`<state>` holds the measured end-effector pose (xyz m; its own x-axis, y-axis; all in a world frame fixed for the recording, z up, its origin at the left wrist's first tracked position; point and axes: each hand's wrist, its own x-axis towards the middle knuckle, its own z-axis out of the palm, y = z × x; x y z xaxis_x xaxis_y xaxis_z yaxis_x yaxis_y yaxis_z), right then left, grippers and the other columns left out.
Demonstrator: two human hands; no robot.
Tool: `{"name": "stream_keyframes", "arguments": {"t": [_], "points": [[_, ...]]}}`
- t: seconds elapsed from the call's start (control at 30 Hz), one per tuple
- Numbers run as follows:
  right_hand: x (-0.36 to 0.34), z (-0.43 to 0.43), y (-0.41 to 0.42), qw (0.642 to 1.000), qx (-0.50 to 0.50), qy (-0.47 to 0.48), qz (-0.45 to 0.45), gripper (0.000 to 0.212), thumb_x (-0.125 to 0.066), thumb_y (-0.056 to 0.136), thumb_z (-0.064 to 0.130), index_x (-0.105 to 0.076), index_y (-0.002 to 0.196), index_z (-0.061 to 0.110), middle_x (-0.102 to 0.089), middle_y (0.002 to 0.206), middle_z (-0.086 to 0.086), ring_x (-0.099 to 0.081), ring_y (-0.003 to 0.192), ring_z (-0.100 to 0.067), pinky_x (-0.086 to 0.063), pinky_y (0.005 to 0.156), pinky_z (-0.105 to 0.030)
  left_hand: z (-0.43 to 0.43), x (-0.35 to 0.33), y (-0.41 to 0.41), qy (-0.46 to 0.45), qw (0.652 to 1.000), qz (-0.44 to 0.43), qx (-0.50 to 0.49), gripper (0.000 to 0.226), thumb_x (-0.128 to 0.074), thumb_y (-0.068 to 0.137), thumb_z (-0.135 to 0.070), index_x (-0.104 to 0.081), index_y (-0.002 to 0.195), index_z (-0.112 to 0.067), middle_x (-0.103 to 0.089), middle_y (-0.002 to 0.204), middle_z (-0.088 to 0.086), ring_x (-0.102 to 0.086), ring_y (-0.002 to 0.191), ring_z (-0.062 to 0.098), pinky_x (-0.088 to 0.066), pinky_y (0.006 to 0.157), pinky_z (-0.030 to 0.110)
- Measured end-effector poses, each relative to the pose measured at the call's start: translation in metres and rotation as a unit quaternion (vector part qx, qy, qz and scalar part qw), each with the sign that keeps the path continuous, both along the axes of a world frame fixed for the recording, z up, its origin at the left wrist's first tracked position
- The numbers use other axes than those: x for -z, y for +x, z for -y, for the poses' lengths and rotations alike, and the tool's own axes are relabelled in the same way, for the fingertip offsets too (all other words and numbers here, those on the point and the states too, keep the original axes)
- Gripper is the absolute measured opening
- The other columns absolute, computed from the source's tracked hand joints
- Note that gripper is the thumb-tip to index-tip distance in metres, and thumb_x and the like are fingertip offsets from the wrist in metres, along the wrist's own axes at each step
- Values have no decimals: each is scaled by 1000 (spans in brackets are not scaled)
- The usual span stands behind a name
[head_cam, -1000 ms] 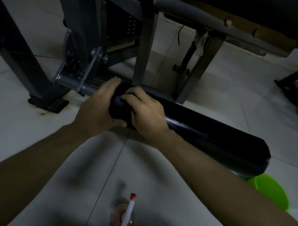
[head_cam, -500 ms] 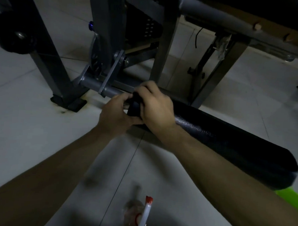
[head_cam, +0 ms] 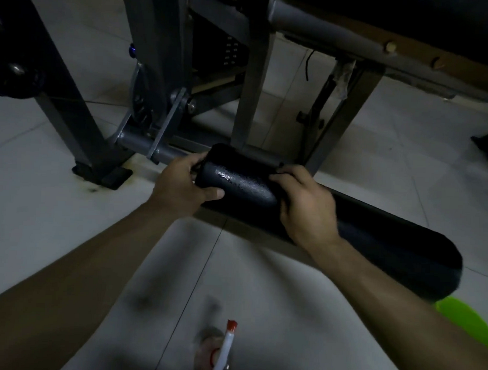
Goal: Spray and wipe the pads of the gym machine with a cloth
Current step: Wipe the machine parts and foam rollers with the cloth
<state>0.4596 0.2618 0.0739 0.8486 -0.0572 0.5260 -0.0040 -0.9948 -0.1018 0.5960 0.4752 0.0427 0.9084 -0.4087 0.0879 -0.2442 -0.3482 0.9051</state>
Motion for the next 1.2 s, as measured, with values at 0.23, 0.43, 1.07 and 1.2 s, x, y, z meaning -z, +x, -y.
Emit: {"name": "stream_keyframes", "arguments": {"t": [0.23,0.43,1.07,1.2], "points": [[-10,-94,96,994,-93,-8,-62,29,-69,88,17,-69,117,13,-58,126,-9,-63,101,-35,-55,72,-44,-1,2,-10,-7,1000,-24,-20,50,-89,62,-23,-65,105,-27,-70,109,0,-67,106,23,-57,91,55],[0,12,2,996,-65,-31,-45,42,-66,85,8,-69,125,18,-62,131,-4,-66,107,-32,-58,78,-42,35,-14,-49,166,966,196,-37,105,-87,66,-51,-37,154,-27,-34,162,2,-34,145,29,-35,116,55],[16,66,-76,999,11,48,12,45,-47,83,16,-71,120,8,-65,128,-11,-68,109,-31,-59,86,-41,137,-20,-92,285,879,363,119,119,-93,40,-62,-53,146,-24,-55,146,-4,-47,133,26,-32,111,41],[19,132,-147,994,99,25,32,59,-55,71,-3,-71,124,15,-64,134,-2,-65,116,-24,-55,93,-33,140,-29,-93,299,883,336,138,120,-89,47,-66,-43,152,-30,-44,154,-9,-38,138,23,-26,115,38]]}}
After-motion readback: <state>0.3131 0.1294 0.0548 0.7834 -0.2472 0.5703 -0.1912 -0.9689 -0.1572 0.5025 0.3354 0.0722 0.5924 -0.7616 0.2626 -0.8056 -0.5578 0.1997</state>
